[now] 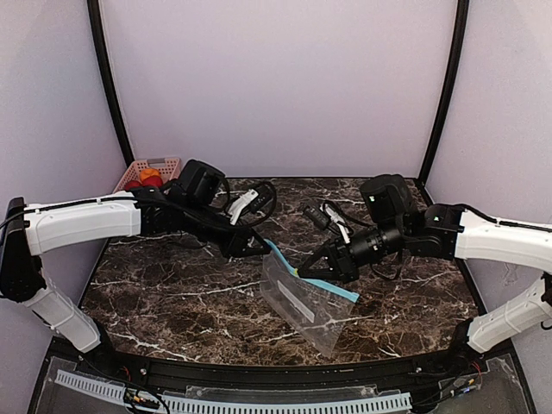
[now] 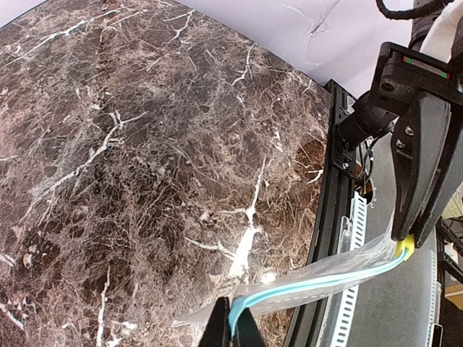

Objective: Place the food in the zip-top bag and seal the zipper
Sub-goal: Unzip the zipper from the zipper food storage bag.

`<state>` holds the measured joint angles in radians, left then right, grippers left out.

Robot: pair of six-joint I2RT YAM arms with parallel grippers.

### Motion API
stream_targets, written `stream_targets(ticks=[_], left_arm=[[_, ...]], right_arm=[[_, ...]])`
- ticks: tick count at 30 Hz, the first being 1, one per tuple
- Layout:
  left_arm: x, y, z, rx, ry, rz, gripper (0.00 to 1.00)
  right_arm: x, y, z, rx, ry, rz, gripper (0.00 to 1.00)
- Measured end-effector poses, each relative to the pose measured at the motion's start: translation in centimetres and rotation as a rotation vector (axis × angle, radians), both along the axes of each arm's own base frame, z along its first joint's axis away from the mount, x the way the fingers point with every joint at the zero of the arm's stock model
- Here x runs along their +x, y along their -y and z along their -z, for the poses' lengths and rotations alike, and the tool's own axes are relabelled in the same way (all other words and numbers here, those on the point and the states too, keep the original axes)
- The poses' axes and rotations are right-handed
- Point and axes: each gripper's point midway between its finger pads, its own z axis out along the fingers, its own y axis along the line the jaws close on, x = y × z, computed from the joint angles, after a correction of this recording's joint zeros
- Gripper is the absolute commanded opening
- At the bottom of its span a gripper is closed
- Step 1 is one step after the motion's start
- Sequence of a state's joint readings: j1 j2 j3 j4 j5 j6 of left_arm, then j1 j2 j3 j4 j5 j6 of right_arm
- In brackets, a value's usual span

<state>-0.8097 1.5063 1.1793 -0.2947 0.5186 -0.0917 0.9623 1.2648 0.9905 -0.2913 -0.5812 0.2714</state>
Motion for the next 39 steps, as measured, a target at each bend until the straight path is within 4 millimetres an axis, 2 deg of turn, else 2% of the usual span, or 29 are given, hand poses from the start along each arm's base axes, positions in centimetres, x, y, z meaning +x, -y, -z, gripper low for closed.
stream_targets(ticks=[19,39], left_arm=[[2.0,-1.5,0.6,0.044,0.019,-0.086,0.01],[4.0,-3.4,0.2,0.062,0.039,-0.172,0.01]], right_arm=[[0.0,0.0,0.0,-0.001,0.001,0.002,0.0],[-0.2,0.3,0.0,0.001,0.003,0.002,0.0]])
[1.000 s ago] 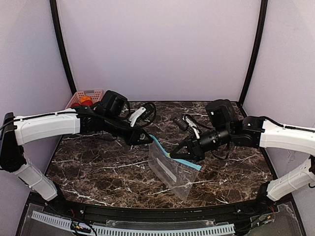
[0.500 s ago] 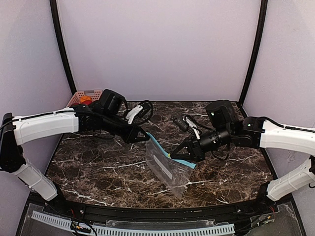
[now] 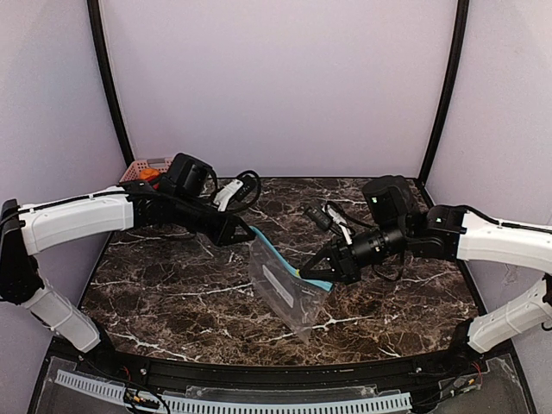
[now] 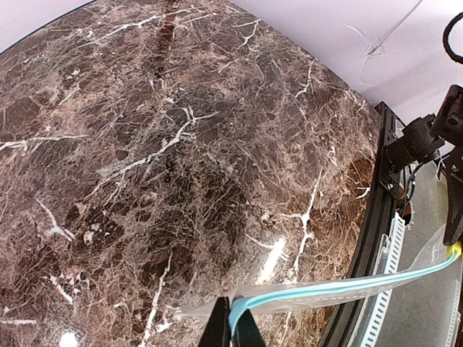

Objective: Place the food in the zip-top bag and seal the zipper
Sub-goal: Unzip the zipper from the zipper food storage bag.

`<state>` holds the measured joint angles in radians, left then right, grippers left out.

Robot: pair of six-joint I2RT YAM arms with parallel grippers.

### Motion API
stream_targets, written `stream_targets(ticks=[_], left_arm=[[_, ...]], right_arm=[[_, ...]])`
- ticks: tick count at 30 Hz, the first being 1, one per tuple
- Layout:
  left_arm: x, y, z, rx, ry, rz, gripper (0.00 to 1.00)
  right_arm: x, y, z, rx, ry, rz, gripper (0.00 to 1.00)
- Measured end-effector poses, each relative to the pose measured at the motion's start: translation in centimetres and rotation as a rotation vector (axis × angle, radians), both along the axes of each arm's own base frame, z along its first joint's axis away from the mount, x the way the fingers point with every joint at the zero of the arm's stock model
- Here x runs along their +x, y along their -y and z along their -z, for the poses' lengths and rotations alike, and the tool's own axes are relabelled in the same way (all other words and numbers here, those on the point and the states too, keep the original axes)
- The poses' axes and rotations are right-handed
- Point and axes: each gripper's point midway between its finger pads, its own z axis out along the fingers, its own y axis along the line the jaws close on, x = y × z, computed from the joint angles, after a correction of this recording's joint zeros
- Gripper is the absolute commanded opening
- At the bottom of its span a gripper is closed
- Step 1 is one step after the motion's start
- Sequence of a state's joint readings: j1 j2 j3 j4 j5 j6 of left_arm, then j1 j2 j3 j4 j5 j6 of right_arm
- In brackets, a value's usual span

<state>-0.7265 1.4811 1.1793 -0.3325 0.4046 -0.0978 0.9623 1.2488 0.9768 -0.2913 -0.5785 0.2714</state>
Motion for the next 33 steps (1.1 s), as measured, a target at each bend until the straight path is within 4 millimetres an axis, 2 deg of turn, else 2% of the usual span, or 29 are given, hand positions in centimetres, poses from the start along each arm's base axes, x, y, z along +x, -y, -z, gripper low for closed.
stream_targets(ticks=[14,33], left_arm=[[1.4,-1.6,-0.7,0.003,0.023,-0.06,0.01],[2.4,-3.4,-1.4,0.034,0.076,-0.109,0.01]], right_arm=[[-0.1,0.2,-0.4,0.01,0.005,0.002,0.0],[-0.2,0.3,0.0,0.002,-0.002,0.002,0.0]])
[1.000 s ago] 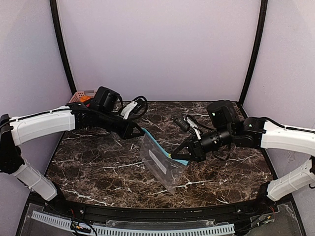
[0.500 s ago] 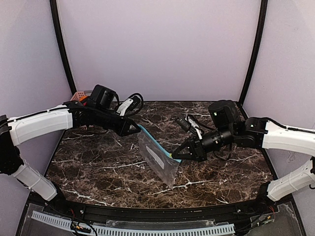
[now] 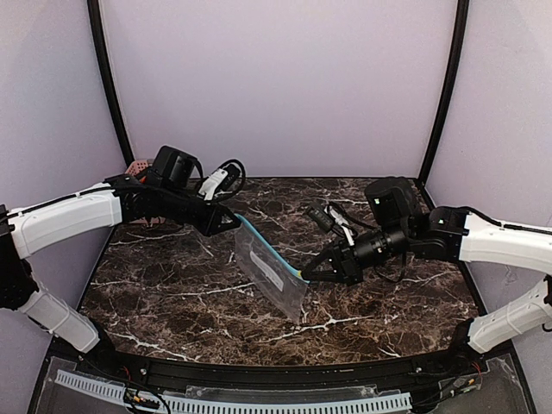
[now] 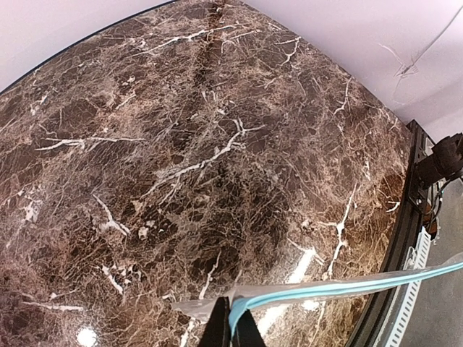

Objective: Place the food in the zip-top bag and seal the zipper
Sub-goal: Unzip the zipper from the zipper food storage bag.

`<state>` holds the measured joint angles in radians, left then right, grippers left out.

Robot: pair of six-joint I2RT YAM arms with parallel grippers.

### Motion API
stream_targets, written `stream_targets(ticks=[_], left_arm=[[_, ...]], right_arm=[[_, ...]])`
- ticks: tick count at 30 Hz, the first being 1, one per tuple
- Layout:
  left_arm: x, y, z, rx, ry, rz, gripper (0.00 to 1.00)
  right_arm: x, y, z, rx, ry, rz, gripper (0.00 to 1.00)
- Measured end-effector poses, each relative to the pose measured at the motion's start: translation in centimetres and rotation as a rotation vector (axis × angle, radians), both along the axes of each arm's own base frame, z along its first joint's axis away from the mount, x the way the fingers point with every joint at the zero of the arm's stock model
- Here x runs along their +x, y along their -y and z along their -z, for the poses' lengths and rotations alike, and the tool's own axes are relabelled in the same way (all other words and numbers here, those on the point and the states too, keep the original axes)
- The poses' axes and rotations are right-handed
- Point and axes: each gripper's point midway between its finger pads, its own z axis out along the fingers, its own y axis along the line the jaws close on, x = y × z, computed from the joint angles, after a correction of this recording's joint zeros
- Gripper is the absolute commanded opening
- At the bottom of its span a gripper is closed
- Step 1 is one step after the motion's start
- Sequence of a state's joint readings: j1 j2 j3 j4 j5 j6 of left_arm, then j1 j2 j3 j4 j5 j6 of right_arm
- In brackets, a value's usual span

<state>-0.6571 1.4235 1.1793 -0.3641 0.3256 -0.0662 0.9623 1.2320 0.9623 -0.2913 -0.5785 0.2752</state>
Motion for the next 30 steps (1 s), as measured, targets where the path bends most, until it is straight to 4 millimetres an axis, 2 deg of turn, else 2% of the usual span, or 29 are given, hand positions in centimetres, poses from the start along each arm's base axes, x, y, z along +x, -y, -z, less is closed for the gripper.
stream_targets(ticks=[2,3,8,10,12,15,19,22,26,30], left_arm=[[-0.1,0.0,0.1,0.005,0.001,0.004,0.01],[-0.1,-0.1,0.1,0.007,0.002,0.006,0.01],[-0.9,0.5,-0.4,-0.03,-0.006,0.08,0.01],[-1.8,1.1,-0.8,-0.059,-0.013,0.143,0.01],[-3.2,1.9,-1.3,-0.08,-0.004,0.219,0.01],[-6.1,3.6,-1.9,-0.081,0.035,0.34,0.01],[-9.1,5.1,-1.9,-0.052,0.086,0.451,0.01],[-9.6,5.4,-1.6,-0.014,0.13,0.472,0.01],[-10.0,5.1,-0.8,0.057,0.203,0.478,0.01],[-11.3,4.9,0.3,0.114,0.269,0.524,0.01]], right_arm=[[0.0,0.0,0.0,0.0,-0.001,0.0,0.0],[0.0,0.0,0.0,0.0,0.0,0.0,0.05],[-0.3,0.3,-0.3,0.005,-0.005,0.002,0.55],[-0.4,0.5,-0.9,0.016,-0.001,0.007,0.67],[-0.4,0.8,-1.4,0.024,0.01,0.017,0.75],[0.0,1.2,-2.0,0.027,0.042,0.058,0.77],[1.8,1.8,-2.3,-0.016,0.09,0.16,0.77],[2.7,2.1,-2.2,-0.037,0.112,0.206,0.79],[2.9,2.3,-1.9,-0.059,0.119,0.217,0.81],[3.2,1.9,-2.3,-0.06,0.134,0.206,0.81]])
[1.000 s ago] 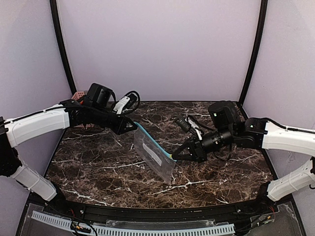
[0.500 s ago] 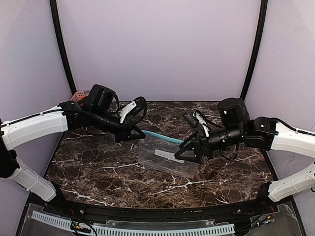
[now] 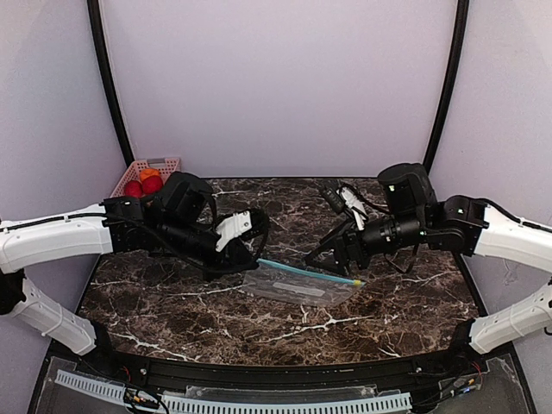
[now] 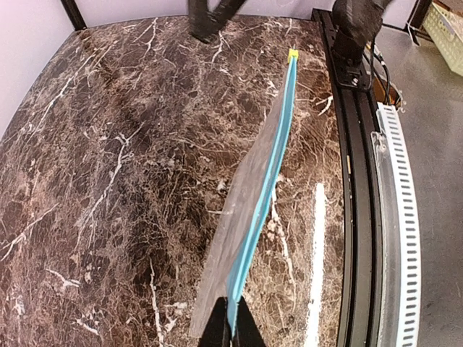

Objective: Place the food in the zip-top bag and seal the zipper
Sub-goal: Unzip the zipper from the zipper food storage bag.

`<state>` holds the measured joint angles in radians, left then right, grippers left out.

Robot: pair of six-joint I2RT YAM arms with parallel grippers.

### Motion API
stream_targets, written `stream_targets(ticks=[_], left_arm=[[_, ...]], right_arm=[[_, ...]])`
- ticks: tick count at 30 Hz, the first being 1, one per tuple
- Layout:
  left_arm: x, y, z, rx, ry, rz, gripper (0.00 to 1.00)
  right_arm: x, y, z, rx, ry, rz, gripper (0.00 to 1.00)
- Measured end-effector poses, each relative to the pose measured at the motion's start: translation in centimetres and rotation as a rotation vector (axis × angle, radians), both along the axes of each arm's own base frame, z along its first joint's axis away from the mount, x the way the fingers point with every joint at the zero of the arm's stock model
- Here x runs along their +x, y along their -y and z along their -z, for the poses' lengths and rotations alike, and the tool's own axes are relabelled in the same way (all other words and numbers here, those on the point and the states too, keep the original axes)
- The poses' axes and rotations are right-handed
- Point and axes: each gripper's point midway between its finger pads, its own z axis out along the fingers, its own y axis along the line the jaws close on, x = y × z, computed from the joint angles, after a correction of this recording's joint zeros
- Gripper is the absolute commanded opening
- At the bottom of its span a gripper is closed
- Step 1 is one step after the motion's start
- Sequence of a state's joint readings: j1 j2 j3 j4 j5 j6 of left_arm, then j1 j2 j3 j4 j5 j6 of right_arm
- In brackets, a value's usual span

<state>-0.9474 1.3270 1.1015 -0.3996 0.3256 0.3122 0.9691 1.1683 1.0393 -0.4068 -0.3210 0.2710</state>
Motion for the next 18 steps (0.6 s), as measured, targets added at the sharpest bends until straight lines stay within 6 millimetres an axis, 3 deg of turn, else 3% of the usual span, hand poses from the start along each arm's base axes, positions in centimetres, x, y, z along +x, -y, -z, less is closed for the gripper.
stream_targets(ticks=[9,15,18], left_arm=[[-1.2,-0.5,1.4,0.051,0.111,0.069,0.01],[-0.8,-0.6,1.4,0.058,0.162,0.064,0.01],[-0.7,-0.6,1.1,0.052,0.177,0.062,0.01]], right_arm=[[0.4,-1.0,-0.6,-0.024,0.03,-0.041,0.79],[0.1,-1.8,2.1,-0.097,-0.028,-0.085,0.76],[-0.3,-2.0,3.2,-0.129,-0.051,-0.101,0.69]])
